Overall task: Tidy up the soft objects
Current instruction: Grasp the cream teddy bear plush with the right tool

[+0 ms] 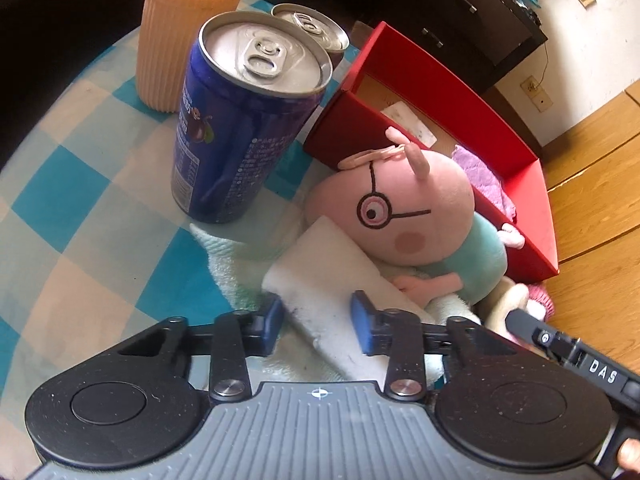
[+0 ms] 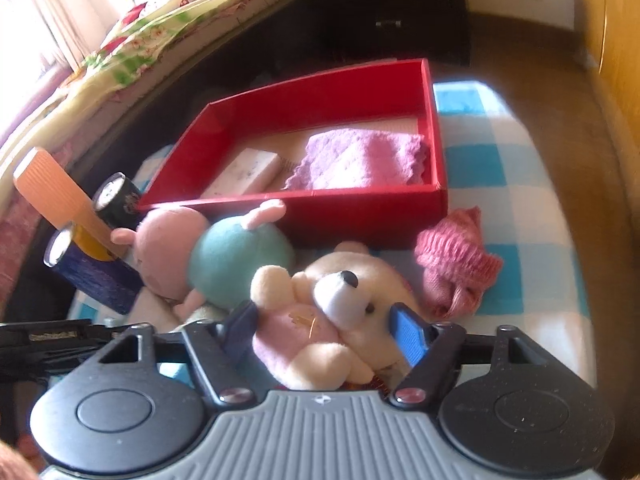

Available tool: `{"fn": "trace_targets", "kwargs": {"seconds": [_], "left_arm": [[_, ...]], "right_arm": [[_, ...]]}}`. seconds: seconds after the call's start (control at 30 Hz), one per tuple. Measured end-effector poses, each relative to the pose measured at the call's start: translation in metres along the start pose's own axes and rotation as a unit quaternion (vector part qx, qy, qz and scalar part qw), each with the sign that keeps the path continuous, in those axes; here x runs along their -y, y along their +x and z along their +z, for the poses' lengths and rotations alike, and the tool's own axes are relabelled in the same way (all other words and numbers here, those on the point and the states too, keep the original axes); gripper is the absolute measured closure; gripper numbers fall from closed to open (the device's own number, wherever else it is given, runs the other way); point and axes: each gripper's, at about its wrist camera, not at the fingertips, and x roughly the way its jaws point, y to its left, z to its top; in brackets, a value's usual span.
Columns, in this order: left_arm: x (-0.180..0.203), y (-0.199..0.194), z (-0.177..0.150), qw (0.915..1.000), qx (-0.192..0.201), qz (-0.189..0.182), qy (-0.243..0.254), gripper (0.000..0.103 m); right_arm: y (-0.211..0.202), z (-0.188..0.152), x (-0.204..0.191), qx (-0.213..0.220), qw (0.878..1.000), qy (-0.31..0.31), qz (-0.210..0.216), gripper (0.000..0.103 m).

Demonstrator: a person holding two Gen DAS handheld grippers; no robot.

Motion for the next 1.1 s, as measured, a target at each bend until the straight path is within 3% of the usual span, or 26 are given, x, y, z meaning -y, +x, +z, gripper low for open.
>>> {"fn": "trace_targets", "kwargs": {"seconds": [0.13, 0.2, 0.57, 0.67, 0.77, 0.83, 0.97, 1.07, 1.1], "left_arm": [[0.000, -0.011, 0.001, 0.9998, 0.011, -0.011, 0.008, 0.085], [-0.003, -0.018, 0.003, 0.9996, 0.018, -0.024, 0.006, 0.089], [-0.006, -0.034, 0.006, 0.9982, 0.027, -0.054, 0.002, 0.094], [-0.014, -0.028, 0.003, 0.9979, 0.006, -0.063, -0.018, 0.085], [-0.025, -0.018, -0.002, 0.9964, -0.012, -0.059, -0.059, 0.064], [-0.028, -0.012, -0.004, 0.9958, -0.018, -0.056, -0.070, 0.044], [-0.025, -0.001, 0.000, 0.9939, -0.002, -0.068, -0.087, 0.042], [-0.021, 0.006, 0.006, 0.9902, 0.010, -0.091, -0.106, 0.041], [-0.019, 0.007, 0.007, 0.9907, 0.010, -0.090, -0.101, 0.046]], "right_arm": [[-0.008, 0.001, -0.004, 0.008, 1.000, -0.009, 0.008, 0.086], [-0.013, 0.002, -0.004, 0.011, 1.000, -0.007, 0.022, 0.103], [-0.031, 0.006, -0.014, 0.036, 0.998, -0.016, 0.057, 0.103], [-0.028, 0.006, -0.014, 0.032, 0.998, -0.014, 0.055, 0.103], [-0.023, 0.005, -0.010, 0.018, 0.998, -0.005, 0.060, 0.103], [-0.020, 0.004, -0.006, 0.008, 0.998, 0.006, 0.058, 0.103], [-0.018, 0.004, -0.002, 0.007, 0.998, 0.018, 0.055, 0.103], [-0.018, 0.003, -0.001, 0.010, 0.999, 0.015, 0.050, 0.089], [-0.019, 0.003, 0.001, 0.012, 0.999, 0.014, 0.048, 0.088]]}}
